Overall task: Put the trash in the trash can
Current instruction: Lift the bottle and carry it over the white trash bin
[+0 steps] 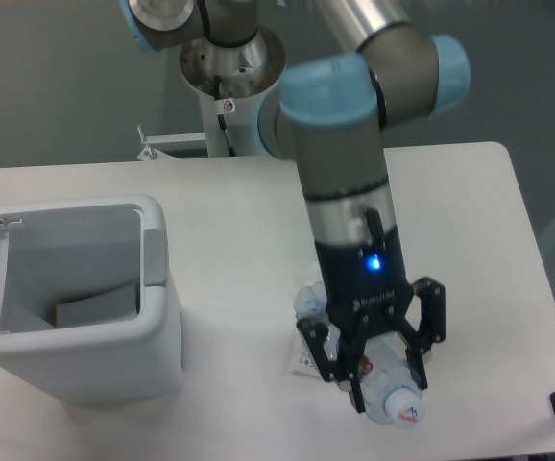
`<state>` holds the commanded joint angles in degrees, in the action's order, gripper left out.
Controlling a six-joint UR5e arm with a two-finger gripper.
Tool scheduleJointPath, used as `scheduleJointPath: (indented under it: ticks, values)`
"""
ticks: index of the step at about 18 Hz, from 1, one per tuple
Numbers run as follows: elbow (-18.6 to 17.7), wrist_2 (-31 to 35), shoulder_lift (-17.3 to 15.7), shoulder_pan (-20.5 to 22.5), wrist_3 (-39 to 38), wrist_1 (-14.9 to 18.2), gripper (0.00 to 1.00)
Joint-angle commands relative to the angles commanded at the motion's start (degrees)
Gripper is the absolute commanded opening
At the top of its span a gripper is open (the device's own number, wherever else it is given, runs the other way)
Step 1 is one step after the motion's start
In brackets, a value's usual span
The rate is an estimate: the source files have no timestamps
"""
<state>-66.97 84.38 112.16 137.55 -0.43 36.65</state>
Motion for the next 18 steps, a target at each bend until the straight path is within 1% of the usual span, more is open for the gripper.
scheduleJointPath:
  ticks: [2,3,5,6,9,11,14,16,17,18]
  values:
    - [-0.3,-0.3,-1.4,-2.5,-0.5,0.0,0.66]
    - [-1.0,-0.3,-2.4,-4.1,-0.9,0.0,0.66]
    - [-1.2,-0.3,-3.7,-5.3,-2.1,0.0,0.66]
    - [-0.8,-0.3,-4.3,-5.7,-2.6,0.0,0.66]
    - [-0.4,-0.3,-4.7,-8.5,-3.1,0.0,0.66]
    - [-1.7,-0.2,-4.8,-11.7,-4.1,0.1,0.66]
    - [-3.2,-0.3,-4.6,-15.0,-8.8,0.1,0.68]
    - [-6.0,-0.1,-4.9,-16.0,-9.2,0.0,0.68]
    - [-7.3,-0.2,-5.4,-17.1,-9.2,0.0,0.68]
    - [-7.5,-0.2,-5.4,-18.4,-9.3,0.0,0.68]
